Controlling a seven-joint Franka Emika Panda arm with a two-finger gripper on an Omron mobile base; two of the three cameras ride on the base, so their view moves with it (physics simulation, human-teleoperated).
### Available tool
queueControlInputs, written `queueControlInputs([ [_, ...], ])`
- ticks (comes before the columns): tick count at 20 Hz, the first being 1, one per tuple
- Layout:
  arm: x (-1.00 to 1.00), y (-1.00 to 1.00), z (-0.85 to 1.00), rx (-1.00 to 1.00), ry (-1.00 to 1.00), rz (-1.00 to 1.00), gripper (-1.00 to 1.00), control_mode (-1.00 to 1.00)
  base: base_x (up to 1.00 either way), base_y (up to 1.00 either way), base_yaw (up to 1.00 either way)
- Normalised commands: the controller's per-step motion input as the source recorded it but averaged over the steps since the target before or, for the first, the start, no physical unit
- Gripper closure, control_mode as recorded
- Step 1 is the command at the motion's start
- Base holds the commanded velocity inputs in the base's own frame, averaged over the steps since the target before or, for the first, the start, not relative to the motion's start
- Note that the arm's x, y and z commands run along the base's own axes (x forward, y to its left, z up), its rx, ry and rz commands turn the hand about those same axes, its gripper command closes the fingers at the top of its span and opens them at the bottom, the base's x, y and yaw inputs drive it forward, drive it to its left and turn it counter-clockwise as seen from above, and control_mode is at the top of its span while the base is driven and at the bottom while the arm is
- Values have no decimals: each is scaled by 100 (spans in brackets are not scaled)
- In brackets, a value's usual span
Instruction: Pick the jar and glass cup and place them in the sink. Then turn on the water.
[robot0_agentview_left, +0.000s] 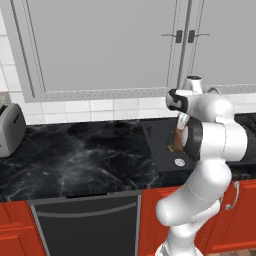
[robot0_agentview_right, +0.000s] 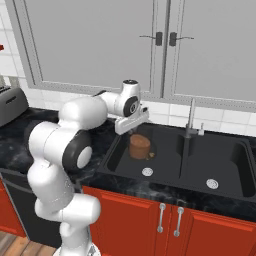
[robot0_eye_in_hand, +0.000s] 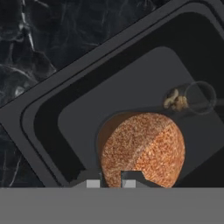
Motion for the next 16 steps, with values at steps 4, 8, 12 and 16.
queueControlInputs([
  [4,73,-30,-72,0,3,0,100,-100,0,0,0],
  [8,62,-28,-68,0,0,0,100,-100,0,0,0],
  [12,60,-26,-69,0,0,0,100,-100,0,0,0],
  [16,65,-18,-71,0,0,0,100,-100,0,0,0],
])
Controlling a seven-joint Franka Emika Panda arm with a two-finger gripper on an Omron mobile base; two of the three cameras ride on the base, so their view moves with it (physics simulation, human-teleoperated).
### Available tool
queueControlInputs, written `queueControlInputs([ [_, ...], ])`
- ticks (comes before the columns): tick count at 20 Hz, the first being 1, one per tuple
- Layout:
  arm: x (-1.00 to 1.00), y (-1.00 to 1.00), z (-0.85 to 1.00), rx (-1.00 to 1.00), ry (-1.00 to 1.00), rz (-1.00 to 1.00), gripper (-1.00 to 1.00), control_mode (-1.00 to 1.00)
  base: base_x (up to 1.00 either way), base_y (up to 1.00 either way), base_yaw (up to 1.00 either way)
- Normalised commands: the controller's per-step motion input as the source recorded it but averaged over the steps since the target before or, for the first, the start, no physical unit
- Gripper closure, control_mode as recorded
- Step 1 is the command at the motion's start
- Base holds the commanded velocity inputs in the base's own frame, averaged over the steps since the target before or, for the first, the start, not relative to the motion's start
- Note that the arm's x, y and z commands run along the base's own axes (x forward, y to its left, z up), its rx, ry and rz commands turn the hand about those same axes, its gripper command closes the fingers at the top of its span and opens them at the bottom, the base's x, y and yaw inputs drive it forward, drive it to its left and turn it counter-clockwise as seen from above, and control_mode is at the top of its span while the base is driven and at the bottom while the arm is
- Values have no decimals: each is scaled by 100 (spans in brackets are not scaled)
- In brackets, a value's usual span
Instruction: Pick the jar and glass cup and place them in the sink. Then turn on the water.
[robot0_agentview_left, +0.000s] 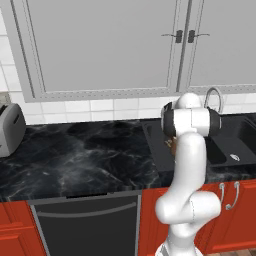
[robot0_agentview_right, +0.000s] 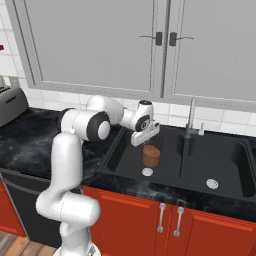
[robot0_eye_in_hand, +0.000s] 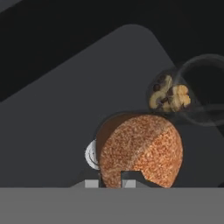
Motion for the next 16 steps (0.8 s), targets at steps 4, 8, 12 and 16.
queueControlInputs([
  [4,60,-16,-71,0,1,0,100,-100,0,0,0],
  [8,24,-10,-32,0,0,0,100,-100,0,0,0],
  [12,11,-3,-32,0,0,0,100,-100,0,0,0],
  [16,-11,-11,-11,2,-2,0,-100,-100,0,0,0],
])
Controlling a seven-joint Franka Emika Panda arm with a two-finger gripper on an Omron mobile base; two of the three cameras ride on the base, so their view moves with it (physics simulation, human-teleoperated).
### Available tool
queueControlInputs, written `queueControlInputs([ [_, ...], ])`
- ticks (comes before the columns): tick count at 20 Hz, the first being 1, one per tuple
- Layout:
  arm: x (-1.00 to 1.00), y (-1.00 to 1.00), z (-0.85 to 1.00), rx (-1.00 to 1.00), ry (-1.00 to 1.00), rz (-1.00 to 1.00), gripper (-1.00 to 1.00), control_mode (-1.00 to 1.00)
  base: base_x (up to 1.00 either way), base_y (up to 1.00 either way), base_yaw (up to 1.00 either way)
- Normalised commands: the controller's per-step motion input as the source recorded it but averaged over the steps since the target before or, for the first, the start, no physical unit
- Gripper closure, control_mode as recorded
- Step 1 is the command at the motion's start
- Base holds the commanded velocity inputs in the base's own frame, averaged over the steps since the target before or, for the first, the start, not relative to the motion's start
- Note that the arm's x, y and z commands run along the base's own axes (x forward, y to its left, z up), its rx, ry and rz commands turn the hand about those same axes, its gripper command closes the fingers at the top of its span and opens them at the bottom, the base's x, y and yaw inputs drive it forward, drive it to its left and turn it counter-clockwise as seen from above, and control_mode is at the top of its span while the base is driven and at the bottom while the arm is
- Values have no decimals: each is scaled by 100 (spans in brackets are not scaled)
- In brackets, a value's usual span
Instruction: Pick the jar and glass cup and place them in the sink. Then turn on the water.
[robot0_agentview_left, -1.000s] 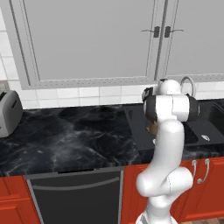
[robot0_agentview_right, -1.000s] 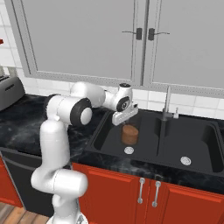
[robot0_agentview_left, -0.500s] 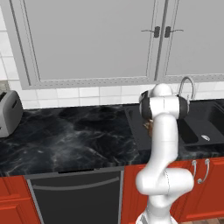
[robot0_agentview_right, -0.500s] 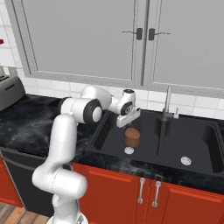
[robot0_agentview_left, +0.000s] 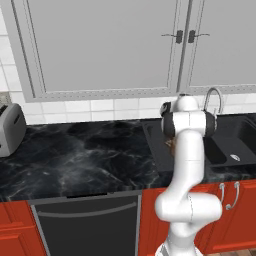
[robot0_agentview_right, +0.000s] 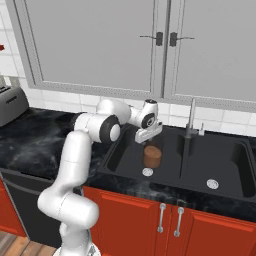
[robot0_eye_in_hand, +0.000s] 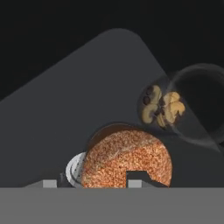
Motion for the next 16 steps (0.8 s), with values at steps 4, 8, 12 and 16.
queueControlInputs([
  [4,-45,-2,53,3,-3,0,-100,-100,0,0,0],
  [8,-75,1,69,0,-8,0,-100,-100,0,0,0],
  [12,-78,5,76,0,-5,-1,-100,-100,0,0,0],
  [16,-88,12,72,0,-10,-1,-100,-100,0,0,0],
])
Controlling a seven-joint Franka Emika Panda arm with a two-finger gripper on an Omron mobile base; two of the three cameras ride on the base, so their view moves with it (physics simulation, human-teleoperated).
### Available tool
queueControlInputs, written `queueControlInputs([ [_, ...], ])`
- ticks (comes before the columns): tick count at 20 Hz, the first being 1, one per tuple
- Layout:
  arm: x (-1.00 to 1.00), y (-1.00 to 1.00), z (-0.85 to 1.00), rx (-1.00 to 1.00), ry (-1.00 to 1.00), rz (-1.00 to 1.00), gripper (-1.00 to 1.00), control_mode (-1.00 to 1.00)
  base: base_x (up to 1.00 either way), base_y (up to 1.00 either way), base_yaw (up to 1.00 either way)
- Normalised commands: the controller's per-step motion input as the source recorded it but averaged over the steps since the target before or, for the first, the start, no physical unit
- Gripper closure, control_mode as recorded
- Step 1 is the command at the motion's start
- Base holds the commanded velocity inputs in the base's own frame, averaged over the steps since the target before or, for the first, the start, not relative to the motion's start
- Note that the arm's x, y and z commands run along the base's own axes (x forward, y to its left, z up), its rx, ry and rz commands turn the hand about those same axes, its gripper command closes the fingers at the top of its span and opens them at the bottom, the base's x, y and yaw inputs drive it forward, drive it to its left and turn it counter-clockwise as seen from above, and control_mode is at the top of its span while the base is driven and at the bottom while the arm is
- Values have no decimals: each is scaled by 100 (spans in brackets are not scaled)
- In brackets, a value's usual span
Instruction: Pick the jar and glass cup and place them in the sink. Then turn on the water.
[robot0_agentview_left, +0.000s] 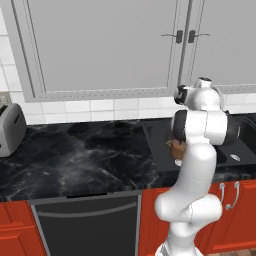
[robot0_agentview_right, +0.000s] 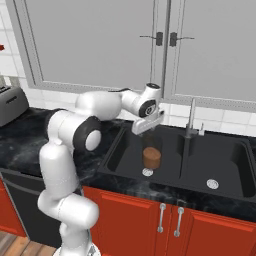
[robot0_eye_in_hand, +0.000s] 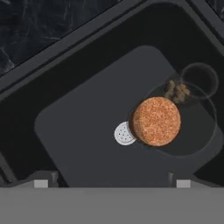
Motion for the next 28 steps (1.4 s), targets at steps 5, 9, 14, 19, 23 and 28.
queueControlInputs([
  [5,-68,18,86,-1,-12,-1,-100,-100,0,0,0],
  [9,-58,19,81,-7,-18,0,-100,-100,0,0,0],
  [14,-42,11,44,-7,-7,0,-100,-100,0,0,0],
  [19,-44,0,-1,0,0,0,-100,-100,0,0,0],
  [23,-55,0,-26,0,0,0,-100,-100,0,0,0],
  [28,0,0,0,0,0,0,-100,100,-73,6,12],
])
